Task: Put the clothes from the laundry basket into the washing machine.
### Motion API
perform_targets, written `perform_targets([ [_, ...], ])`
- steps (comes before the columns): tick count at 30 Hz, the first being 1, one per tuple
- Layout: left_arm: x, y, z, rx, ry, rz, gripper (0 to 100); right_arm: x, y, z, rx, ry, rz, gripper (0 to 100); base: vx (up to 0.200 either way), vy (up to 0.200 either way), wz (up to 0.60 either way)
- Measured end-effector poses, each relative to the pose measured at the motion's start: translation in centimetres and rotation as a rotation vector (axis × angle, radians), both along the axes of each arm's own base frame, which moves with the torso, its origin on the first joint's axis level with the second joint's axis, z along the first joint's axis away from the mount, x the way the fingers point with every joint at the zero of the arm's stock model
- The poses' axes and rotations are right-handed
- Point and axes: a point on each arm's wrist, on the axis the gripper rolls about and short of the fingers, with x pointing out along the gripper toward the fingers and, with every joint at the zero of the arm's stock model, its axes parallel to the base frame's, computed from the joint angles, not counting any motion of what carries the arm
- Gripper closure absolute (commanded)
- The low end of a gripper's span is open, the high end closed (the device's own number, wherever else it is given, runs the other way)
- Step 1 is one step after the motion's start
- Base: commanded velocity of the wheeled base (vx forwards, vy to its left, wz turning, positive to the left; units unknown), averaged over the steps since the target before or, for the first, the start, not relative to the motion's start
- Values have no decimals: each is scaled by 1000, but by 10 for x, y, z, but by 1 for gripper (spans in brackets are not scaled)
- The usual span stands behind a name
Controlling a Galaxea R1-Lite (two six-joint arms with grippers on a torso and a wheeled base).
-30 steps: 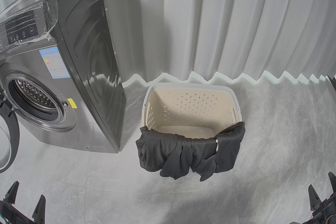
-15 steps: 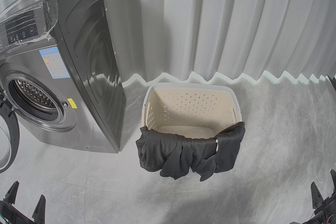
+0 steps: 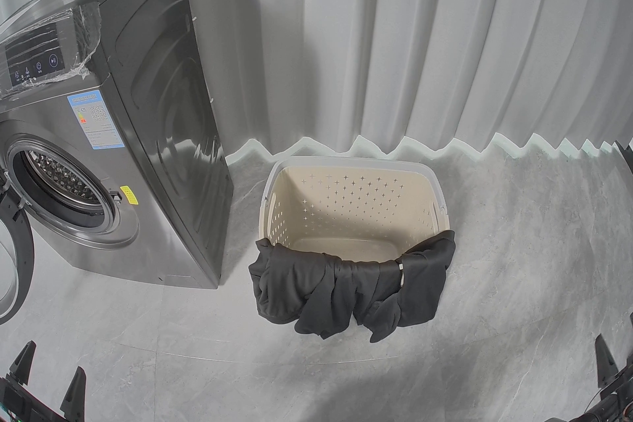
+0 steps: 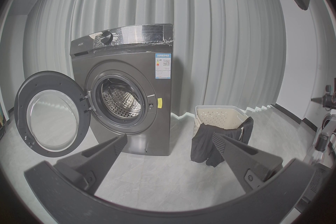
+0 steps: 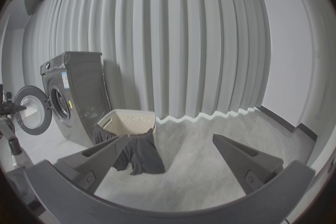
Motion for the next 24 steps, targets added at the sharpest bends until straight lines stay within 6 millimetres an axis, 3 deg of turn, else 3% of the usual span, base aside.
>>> perform_targets([
  [7,0,0,0,0,0,0,0,-15,1,47,5,-84,53,0,-57,0,0],
  [10,0,0,0,0,0,0,0,-10,2,62,14,-41,107,0,-67,0,0],
  [16,0,0,0,0,0,0,0,25,3,79,48,117,170,0,0,0,0],
  [24,0,0,0,0,0,0,0,97,7,91,76,282,237,0,0,0,0],
])
